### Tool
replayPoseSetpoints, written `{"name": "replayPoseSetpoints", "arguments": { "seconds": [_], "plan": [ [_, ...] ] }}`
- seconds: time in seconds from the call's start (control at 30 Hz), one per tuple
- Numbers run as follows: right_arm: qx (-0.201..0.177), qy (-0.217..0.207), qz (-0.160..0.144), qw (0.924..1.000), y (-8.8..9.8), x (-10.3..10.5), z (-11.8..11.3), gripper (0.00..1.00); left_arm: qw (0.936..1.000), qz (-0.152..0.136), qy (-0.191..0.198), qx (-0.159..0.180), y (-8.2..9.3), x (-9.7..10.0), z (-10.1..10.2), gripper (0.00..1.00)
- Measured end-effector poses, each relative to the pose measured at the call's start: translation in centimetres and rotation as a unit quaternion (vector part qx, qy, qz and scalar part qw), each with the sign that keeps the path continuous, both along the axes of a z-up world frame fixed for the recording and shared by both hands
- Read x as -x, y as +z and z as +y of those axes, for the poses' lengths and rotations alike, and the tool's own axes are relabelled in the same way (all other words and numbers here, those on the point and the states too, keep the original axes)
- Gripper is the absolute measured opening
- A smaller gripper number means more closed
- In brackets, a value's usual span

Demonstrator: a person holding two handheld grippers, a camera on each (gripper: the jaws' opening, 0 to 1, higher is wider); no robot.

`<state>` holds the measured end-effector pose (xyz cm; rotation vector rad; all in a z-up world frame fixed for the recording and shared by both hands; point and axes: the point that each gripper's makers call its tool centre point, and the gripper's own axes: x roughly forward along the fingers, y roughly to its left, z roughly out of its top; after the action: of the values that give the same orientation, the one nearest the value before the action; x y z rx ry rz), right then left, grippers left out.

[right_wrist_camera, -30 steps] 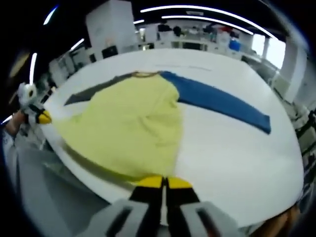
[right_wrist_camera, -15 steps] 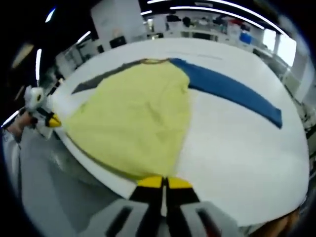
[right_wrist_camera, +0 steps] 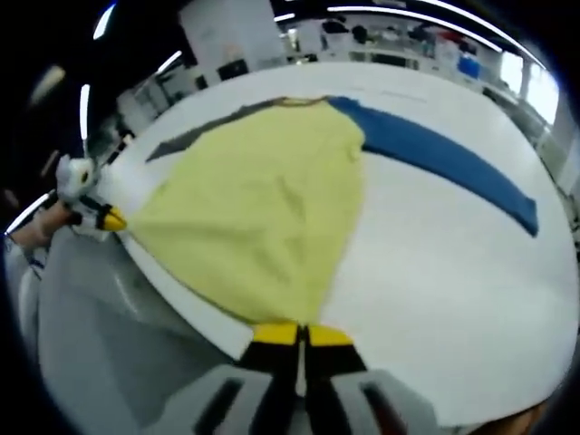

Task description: Fold the garment on the visible template until the final outline fits inside the template.

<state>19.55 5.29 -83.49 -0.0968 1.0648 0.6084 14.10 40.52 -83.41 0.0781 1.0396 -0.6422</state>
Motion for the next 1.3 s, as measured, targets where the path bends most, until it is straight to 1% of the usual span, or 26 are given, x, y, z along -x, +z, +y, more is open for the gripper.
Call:
{"name": "replayPoseSetpoints", "arguments": {
  "seconds": [0.07,0.2,0.33,0.43,0.57,0.6,0.67,0.77,0.87,0.97,1.03,1.07,1.13,1.2,1.27,1.3],
  "plan": [
    [-0.002,0.004,-0.001,1.0000,-0.1,0.0,0.0,0.00,1.0000,0.004,0.007,-0.002,-0.3,0.0,0.0,0.00],
    [-0.009,0.008,-0.002,0.9999,-0.1,0.1,0.2,0.00,0.9998,0.001,0.016,-0.009,-0.4,0.2,0.0,0.00],
    [-0.011,0.012,-0.001,0.9999,-0.6,0.3,0.1,0.00,0.9997,0.001,0.016,-0.018,-0.7,0.4,0.0,0.00],
    [-0.015,0.017,-0.005,0.9997,-0.5,0.3,0.2,0.00,0.9994,-0.001,0.033,-0.013,-0.8,0.3,-0.2,0.00],
    [-0.026,0.020,-0.005,0.9994,-0.4,0.3,0.2,0.00,0.9992,-0.009,0.036,-0.011,-1.3,0.3,0.0,0.00],
    [-0.033,0.025,-0.009,0.9991,-0.3,0.2,0.1,0.00,0.9992,-0.011,0.037,-0.010,-1.3,0.2,0.1,0.00],
    [-0.036,0.029,-0.016,0.9988,-0.1,0.4,0.0,0.03,0.9990,-0.015,0.042,-0.005,-1.2,0.2,0.0,0.00],
    [-0.042,0.035,-0.029,0.9981,0.3,0.4,-0.1,0.12,0.9987,-0.024,0.044,-0.004,-0.8,0.3,-0.3,0.00],
    [-0.055,0.032,-0.044,0.9970,0.7,0.2,-0.3,0.22,0.9983,-0.031,0.049,-0.003,-0.3,0.6,-0.5,0.06],
    [-0.071,0.034,-0.058,0.9952,1.2,0.3,0.0,0.33,0.9966,-0.052,0.063,-0.001,0.4,0.0,-0.1,0.18],
    [-0.075,0.037,-0.065,0.9944,1.2,0.2,0.0,0.42,0.9954,-0.061,0.074,0.009,1.1,-0.1,0.0,0.26],
    [-0.076,0.039,-0.067,0.9941,1.1,0.1,0.0,0.45,0.9941,-0.067,0.084,0.016,1.5,-0.3,0.2,0.29],
    [-0.075,0.044,-0.078,0.9931,1.1,-0.1,0.0,0.54,0.9928,-0.077,0.089,0.023,2.0,-0.6,0.6,0.36],
    [-0.079,0.043,-0.086,0.9922,1.1,-0.5,0.1,0.64,0.9895,-0.092,0.104,0.041,2.5,-1.5,1.4,0.45],
    [-0.084,0.037,-0.101,0.9906,1.3,-1.1,0.2,0.77,0.9872,-0.099,0.115,0.052,2.9,-2.1,1.5,0.57],
    [-0.085,0.032,-0.107,0.9901,1.4,-1.5,0.1,0.82,0.9853,-0.105,0.122,0.056,2.9,-3.0,2.3,0.60]
  ]
}}
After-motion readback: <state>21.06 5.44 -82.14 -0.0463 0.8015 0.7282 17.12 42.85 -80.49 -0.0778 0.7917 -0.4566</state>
